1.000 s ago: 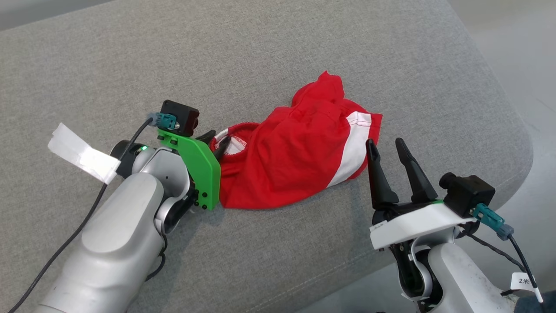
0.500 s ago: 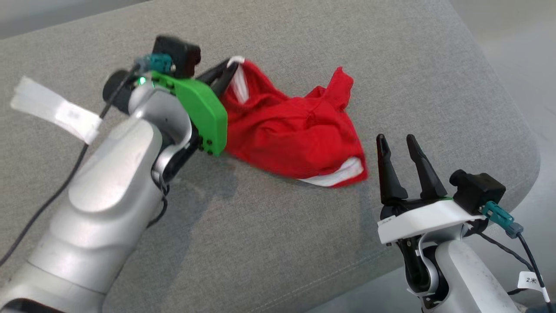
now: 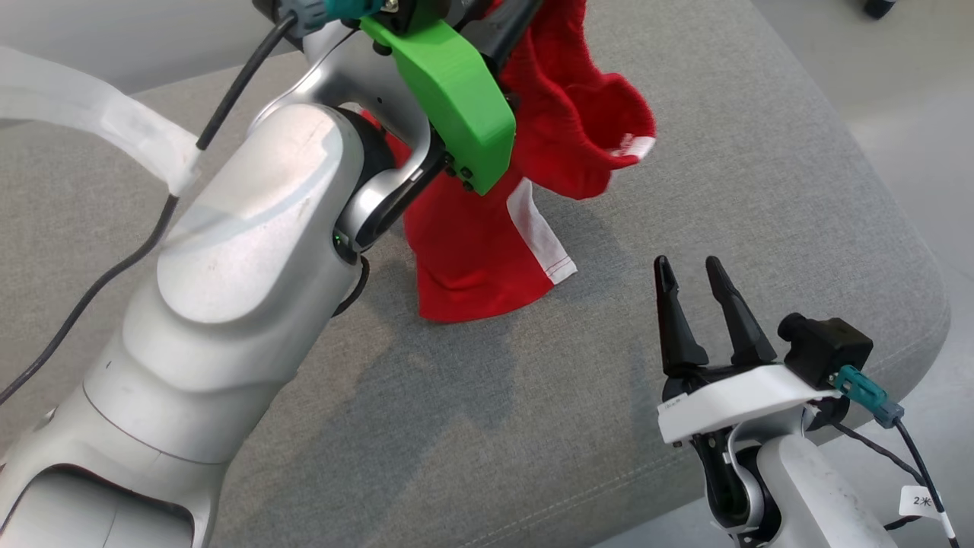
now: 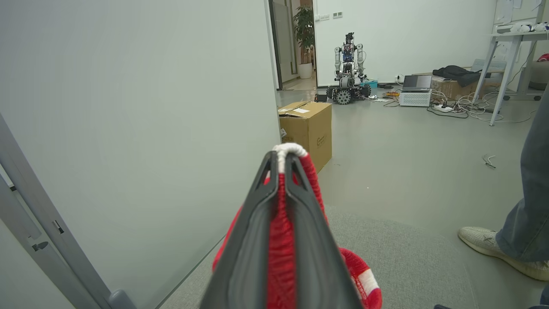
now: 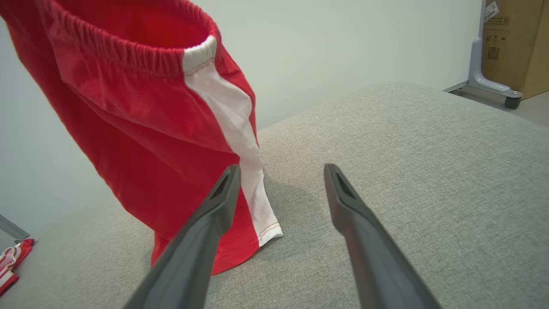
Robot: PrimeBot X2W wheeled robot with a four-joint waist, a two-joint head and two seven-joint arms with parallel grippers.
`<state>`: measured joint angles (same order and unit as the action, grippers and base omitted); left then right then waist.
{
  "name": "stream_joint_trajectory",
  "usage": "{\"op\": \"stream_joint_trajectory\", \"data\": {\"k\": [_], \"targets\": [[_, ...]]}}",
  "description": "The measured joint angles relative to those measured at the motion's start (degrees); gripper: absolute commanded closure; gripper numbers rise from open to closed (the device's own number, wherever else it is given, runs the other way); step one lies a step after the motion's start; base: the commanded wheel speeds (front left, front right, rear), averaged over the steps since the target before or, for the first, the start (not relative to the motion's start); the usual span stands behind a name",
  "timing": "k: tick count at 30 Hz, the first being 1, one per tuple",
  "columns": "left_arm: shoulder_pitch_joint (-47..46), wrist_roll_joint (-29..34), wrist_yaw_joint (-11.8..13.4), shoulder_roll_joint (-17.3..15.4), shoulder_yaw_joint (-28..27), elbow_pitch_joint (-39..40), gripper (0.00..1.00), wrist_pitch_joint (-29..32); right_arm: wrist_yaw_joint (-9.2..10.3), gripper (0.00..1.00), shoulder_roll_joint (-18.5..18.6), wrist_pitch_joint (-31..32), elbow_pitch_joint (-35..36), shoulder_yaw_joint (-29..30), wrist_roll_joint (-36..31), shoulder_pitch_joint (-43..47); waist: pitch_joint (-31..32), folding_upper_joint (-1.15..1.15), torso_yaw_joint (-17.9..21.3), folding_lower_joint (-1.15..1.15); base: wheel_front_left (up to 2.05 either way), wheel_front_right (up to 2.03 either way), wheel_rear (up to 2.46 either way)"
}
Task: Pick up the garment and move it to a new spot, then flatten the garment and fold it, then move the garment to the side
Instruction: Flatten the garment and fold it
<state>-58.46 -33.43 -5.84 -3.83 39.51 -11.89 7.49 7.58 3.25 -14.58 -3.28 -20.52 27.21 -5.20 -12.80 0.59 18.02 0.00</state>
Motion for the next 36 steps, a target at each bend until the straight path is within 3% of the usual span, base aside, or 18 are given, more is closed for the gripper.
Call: {"op": "stream_joint_trajectory", "data": {"k": [8, 12, 17, 21, 27, 31, 36], "targets": [[0.0, -1.5, 0.0, 0.5, 0.8, -0.9, 1.0, 0.6, -0.55, 0.0, 0.0, 0.0, 0.4, -0.6, 0.0, 0.1, 0.9, 0.0, 1.0, 0.0, 0.0, 0.0, 0.0], [4.4, -2.3, -0.1, 0.6, 2.4, -2.5, 1.0, 0.5, -0.51, 0.0, 0.0, 0.0, 0.4, 0.0, 0.0, 1.7, 0.0, 0.0, 1.0, 0.0, 0.0, 0.0, 0.0], [11.0, -3.5, -0.6, -1.1, 3.9, -3.4, 1.0, -0.7, -0.68, 0.0, 0.0, 0.0, -0.9, -1.1, 0.2, 3.0, -0.6, 0.0, -0.1, 0.0, 0.0, 0.0, 0.0], [15.8, -4.2, -0.7, -3.4, 4.7, -2.5, 1.0, -2.4, -2.42, 0.0, 0.3, 0.8, -2.0, -3.4, 0.2, 4.2, -0.8, 0.0, -1.6, 0.0, 0.0, 0.0, 0.0], [23.3, -4.6, -0.7, -7.2, 4.5, -0.1, 1.0, -5.4, -4.91, 0.0, 4.0, 2.9, -2.5, -4.5, 0.1, 4.7, -0.7, 0.0, -4.3, 0.0, 0.0, 0.0, 0.0], [28.4, -4.6, -0.4, -10.4, 3.1, 2.0, 1.0, -8.0, -6.9, 0.0, 7.8, 5.1, -1.0, -1.8, 1.4, 4.5, -0.2, 0.0, -7.2, 0.0, 0.0, 0.0, 0.0], [32.0, -4.5, 0.4, -13.5, 2.3, 4.2, 1.0, -9.2, -6.44, 0.0, 12.2, 7.1, -1.7, 4.6, 3.6, 2.8, 0.4, 0.0, -10.2, 0.0, 0.0, 0.0, 0.0]]}}
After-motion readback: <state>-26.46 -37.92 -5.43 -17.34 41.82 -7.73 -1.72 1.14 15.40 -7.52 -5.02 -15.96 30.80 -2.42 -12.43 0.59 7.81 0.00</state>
